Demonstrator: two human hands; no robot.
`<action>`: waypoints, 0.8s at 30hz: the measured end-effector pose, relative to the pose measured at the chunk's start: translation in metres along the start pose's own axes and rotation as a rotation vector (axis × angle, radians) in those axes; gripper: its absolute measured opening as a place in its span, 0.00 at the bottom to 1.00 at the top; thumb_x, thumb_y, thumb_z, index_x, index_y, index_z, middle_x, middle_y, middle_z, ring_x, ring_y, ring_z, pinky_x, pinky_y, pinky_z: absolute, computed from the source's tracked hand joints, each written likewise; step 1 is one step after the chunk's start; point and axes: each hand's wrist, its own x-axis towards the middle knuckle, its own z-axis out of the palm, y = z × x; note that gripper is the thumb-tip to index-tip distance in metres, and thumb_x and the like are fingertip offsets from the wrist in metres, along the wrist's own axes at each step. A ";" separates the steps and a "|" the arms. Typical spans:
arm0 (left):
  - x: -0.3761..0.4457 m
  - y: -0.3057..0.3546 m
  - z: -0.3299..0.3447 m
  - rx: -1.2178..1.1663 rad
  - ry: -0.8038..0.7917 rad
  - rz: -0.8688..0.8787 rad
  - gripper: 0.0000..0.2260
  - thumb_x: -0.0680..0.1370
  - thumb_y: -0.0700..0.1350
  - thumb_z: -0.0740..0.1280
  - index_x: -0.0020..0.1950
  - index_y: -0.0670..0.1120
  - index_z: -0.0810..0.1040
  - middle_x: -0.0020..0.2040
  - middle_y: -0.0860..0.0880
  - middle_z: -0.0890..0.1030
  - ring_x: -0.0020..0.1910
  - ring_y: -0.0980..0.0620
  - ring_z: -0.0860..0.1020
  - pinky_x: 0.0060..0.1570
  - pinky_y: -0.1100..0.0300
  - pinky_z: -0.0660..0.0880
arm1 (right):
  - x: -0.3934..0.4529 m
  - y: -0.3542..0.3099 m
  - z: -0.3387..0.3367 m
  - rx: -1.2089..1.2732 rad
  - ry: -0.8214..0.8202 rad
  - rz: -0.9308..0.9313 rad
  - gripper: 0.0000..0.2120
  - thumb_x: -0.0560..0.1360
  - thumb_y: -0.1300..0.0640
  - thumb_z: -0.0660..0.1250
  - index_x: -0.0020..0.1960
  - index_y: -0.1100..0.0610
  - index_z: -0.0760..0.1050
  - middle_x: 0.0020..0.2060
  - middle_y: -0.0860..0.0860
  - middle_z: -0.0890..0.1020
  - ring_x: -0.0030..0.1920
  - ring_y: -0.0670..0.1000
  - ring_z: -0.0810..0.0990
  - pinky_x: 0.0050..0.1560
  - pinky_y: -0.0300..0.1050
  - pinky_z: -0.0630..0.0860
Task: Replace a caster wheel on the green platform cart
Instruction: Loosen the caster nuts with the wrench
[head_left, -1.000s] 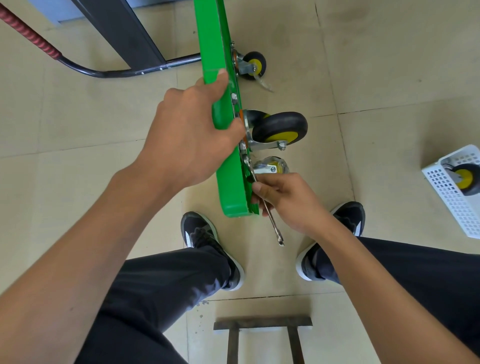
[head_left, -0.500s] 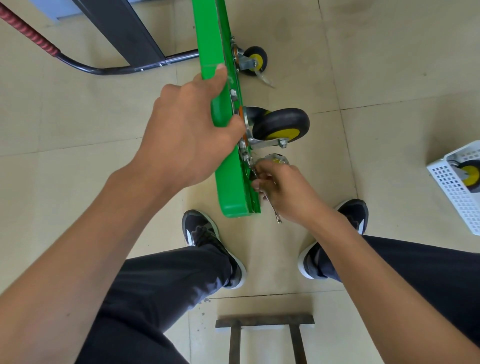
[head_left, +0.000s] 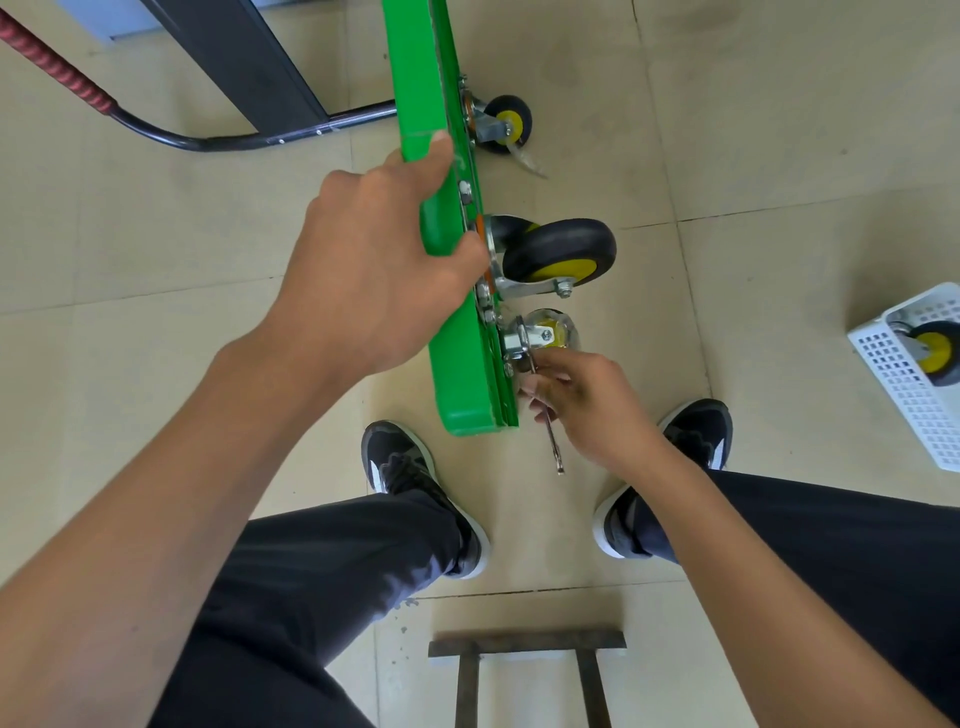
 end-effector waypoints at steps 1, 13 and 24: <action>0.000 0.000 0.000 0.002 -0.002 0.000 0.32 0.75 0.56 0.63 0.78 0.51 0.64 0.69 0.46 0.78 0.59 0.43 0.80 0.64 0.46 0.74 | -0.001 -0.004 -0.001 0.032 -0.010 0.018 0.08 0.81 0.62 0.64 0.52 0.65 0.79 0.40 0.57 0.83 0.41 0.57 0.81 0.45 0.59 0.80; -0.001 0.001 -0.001 0.020 -0.004 0.009 0.31 0.76 0.56 0.64 0.79 0.50 0.63 0.71 0.46 0.76 0.58 0.44 0.80 0.64 0.46 0.74 | 0.000 -0.039 -0.008 -0.043 -0.111 0.058 0.13 0.81 0.55 0.66 0.49 0.63 0.83 0.37 0.54 0.85 0.38 0.58 0.83 0.45 0.62 0.80; -0.001 0.000 0.000 0.041 0.008 0.018 0.31 0.76 0.55 0.64 0.78 0.50 0.64 0.70 0.45 0.76 0.60 0.42 0.80 0.64 0.46 0.74 | 0.009 -0.047 -0.008 -0.067 -0.167 0.077 0.12 0.82 0.58 0.65 0.45 0.65 0.78 0.38 0.59 0.83 0.33 0.50 0.79 0.36 0.48 0.81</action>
